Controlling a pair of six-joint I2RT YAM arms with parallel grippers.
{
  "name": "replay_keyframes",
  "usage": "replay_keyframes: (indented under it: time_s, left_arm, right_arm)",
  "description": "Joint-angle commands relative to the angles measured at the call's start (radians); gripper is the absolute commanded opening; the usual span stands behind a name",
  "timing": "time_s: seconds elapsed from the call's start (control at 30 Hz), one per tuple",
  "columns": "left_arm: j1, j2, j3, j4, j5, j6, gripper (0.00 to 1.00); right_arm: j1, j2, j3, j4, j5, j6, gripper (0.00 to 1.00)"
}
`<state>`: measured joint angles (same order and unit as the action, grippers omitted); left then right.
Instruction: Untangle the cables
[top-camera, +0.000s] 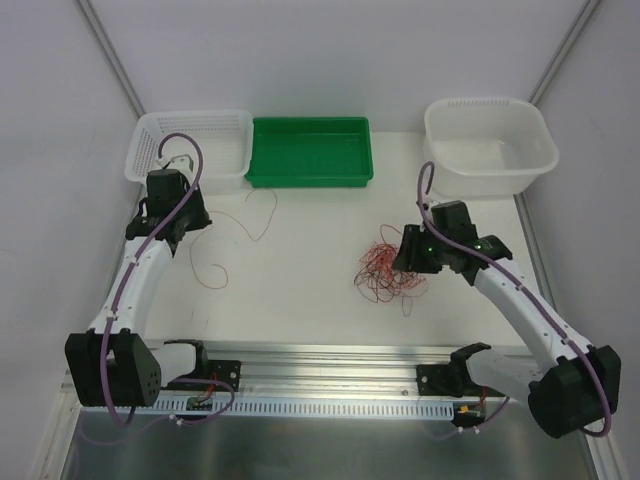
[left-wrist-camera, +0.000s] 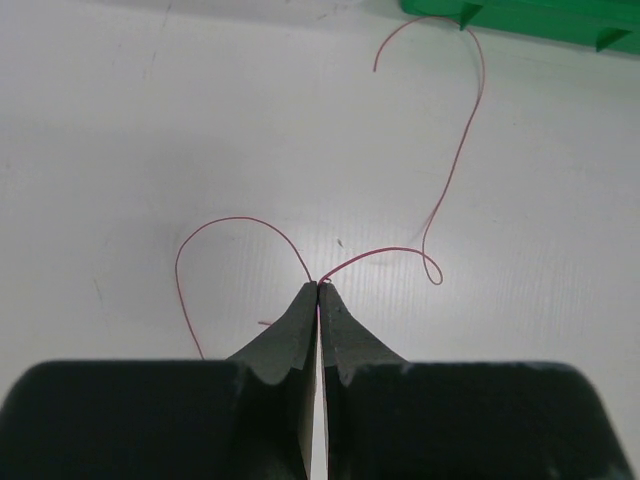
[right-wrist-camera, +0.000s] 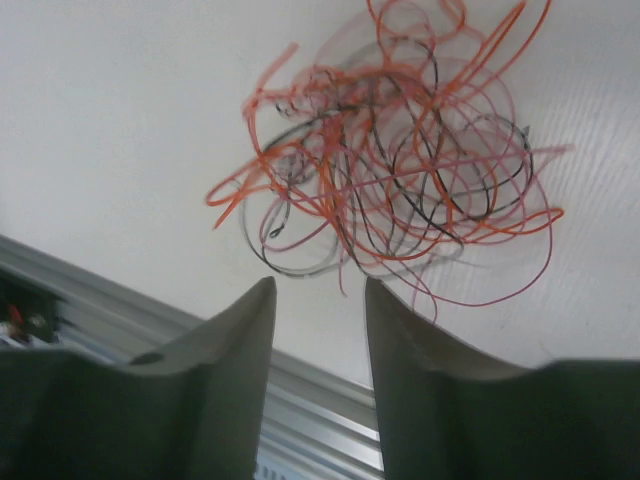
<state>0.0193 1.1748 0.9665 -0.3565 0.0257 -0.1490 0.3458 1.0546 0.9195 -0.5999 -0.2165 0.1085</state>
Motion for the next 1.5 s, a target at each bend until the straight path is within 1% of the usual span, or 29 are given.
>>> replay_keyframes:
  time_s: [0.0, 0.07, 0.1, 0.13, 0.2, 0.27, 0.3, 0.33, 0.37, 0.4, 0.43, 0.5, 0.53, 0.57, 0.6, 0.67, 0.7, 0.77, 0.83, 0.87, 0.93, 1.0, 1.07, 1.23, 1.37, 1.47]
  left_arm:
    - [-0.007, -0.046, 0.026, 0.033, 0.092, -0.029, 0.00]
    - [-0.009, -0.056, 0.040, 0.033, 0.147, -0.058, 0.00]
    - [-0.009, -0.066, 0.050, 0.033, 0.161, -0.087, 0.00]
    - [-0.009, -0.073, 0.081, 0.030, 0.180, -0.099, 0.00]
    - [-0.009, -0.090, 0.124, 0.027, 0.213, -0.148, 0.00]
    - [-0.007, -0.093, 0.208, 0.024, 0.239, -0.182, 0.00]
    - [-0.007, -0.086, 0.242, 0.022, 0.267, -0.214, 0.00]
    - [-0.009, -0.080, 0.312, 0.022, 0.273, -0.231, 0.00]
    - [-0.007, -0.072, 0.349, 0.022, 0.284, -0.248, 0.00]
    - [-0.009, -0.054, 0.388, 0.024, 0.295, -0.273, 0.00]
    - [-0.009, -0.041, 0.465, 0.021, 0.299, -0.284, 0.00]
    - [-0.009, 0.002, 0.546, 0.022, 0.298, -0.305, 0.00]
    - [-0.009, 0.019, 0.631, 0.022, 0.296, -0.311, 0.00]
    - [-0.007, 0.037, 0.676, 0.024, 0.298, -0.317, 0.00]
    - [-0.009, 0.078, 0.768, 0.022, 0.304, -0.334, 0.00]
    - [-0.009, 0.155, 0.868, 0.022, 0.318, -0.348, 0.00]
    - [-0.009, 0.181, 0.970, 0.024, 0.322, -0.357, 0.00]
    - [-0.009, 0.236, 1.066, 0.024, 0.304, -0.359, 0.00]
    - [-0.009, 0.318, 1.185, 0.024, 0.260, -0.336, 0.00]
    - [-0.009, 0.369, 1.218, 0.024, 0.205, -0.328, 0.00]
    - [-0.005, 0.425, 1.309, 0.030, 0.160, -0.290, 0.00]
    - [-0.004, 0.496, 1.366, 0.053, 0.108, -0.258, 0.00]
    - [-0.002, 0.549, 1.374, 0.105, 0.061, -0.230, 0.00]
    - [0.011, 0.652, 1.364, 0.211, -0.004, -0.164, 0.00]
    - [0.037, 0.753, 1.342, 0.273, -0.020, -0.127, 0.00]
    - [0.059, 0.808, 1.290, 0.323, -0.010, -0.107, 0.00]
  right_arm:
    - [0.071, 0.048, -0.051, 0.048, 0.034, 0.017, 0.49]
    - [0.105, 0.051, -0.060, 0.042, 0.039, 0.011, 0.62]
    - [0.116, 0.045, -0.061, 0.040, 0.046, 0.004, 0.73]
    - [0.124, 0.038, -0.059, 0.032, 0.054, -0.004, 0.77]
    - [0.142, -0.002, -0.061, 0.031, 0.080, -0.006, 0.84]
    - [0.156, -0.037, -0.065, 0.029, 0.118, 0.002, 0.86]
    - [0.160, -0.077, -0.068, 0.032, 0.143, 0.002, 0.90]
    - [0.160, -0.097, -0.073, 0.035, 0.152, 0.005, 0.92]
    - [0.165, -0.116, -0.077, 0.040, 0.160, 0.008, 0.93]
    - [0.165, -0.140, -0.080, 0.043, 0.175, 0.010, 0.98]
    - [0.167, -0.180, -0.088, 0.051, 0.180, 0.010, 0.99]
    - [0.170, -0.220, -0.093, 0.052, 0.190, -0.001, 1.00]
    - [0.170, -0.250, -0.096, 0.048, 0.195, -0.006, 1.00]
    - [0.171, -0.266, -0.097, 0.045, 0.201, -0.009, 1.00]
    - [0.170, -0.277, -0.099, 0.032, 0.210, -0.019, 1.00]
    - [0.171, -0.310, -0.103, 0.023, 0.216, -0.029, 0.99]
    - [0.171, -0.321, -0.107, 0.016, 0.247, -0.036, 0.99]
    - [0.171, -0.350, -0.119, 0.017, 0.255, -0.038, 1.00]
    - [0.171, -0.366, -0.129, 0.021, 0.252, -0.032, 1.00]
    - [0.170, -0.376, -0.134, 0.025, 0.252, -0.032, 1.00]
    - [0.171, -0.383, -0.148, 0.032, 0.252, -0.026, 1.00]
    - [0.171, -0.386, -0.154, 0.025, 0.259, -0.026, 1.00]
    - [0.171, -0.386, -0.157, 0.026, 0.266, -0.024, 1.00]
    - [0.171, -0.381, -0.153, 0.008, 0.282, -0.024, 1.00]
    - [0.170, -0.380, -0.150, -0.008, 0.296, -0.020, 0.99]
    - [0.170, -0.374, -0.149, -0.023, 0.307, -0.015, 1.00]
